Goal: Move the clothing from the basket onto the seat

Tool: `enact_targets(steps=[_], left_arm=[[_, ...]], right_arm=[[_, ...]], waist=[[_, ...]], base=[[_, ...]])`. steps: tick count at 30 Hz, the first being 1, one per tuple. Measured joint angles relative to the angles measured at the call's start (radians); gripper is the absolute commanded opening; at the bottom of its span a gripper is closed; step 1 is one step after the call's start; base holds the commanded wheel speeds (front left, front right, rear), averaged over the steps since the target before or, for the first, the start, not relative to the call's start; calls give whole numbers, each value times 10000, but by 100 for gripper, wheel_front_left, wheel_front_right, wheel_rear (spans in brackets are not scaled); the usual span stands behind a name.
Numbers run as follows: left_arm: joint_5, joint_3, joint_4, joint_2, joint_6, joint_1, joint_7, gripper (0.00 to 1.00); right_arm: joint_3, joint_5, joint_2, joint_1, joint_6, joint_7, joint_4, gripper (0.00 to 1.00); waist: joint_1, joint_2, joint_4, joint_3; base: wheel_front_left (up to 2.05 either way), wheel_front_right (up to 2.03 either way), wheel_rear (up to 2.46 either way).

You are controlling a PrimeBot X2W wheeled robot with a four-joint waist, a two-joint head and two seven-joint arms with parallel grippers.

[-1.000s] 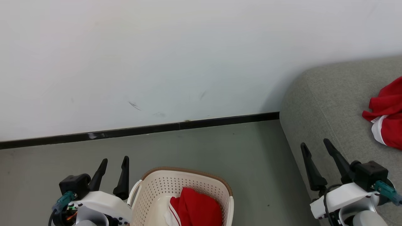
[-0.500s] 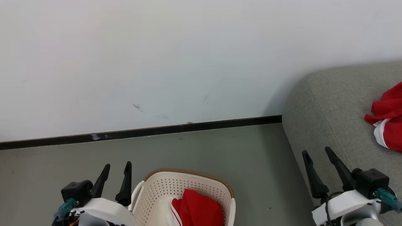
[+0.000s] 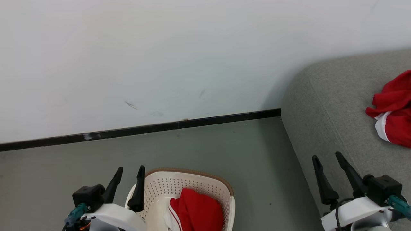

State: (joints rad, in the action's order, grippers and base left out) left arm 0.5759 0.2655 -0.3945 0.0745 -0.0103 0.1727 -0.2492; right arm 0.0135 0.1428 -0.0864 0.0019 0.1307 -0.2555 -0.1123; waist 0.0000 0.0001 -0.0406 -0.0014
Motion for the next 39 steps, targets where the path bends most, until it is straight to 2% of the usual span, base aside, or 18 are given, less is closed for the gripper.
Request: enact_targets(steps=[21, 39], left_arm=[[-140, 1373, 199, -173, -280, 113, 1162, 100], [-320, 1946, 77, -196, -267, 1320, 2541, 100]], right_arm=[[-242, 2, 278, 168, 0, 0, 466, 100], [-10, 2, 441, -105, 0, 0, 842, 100]], waist=[[0, 0, -618, 1332], [0, 0, -1284, 3066]], base=[[0, 0, 0], [0, 0, 0]])
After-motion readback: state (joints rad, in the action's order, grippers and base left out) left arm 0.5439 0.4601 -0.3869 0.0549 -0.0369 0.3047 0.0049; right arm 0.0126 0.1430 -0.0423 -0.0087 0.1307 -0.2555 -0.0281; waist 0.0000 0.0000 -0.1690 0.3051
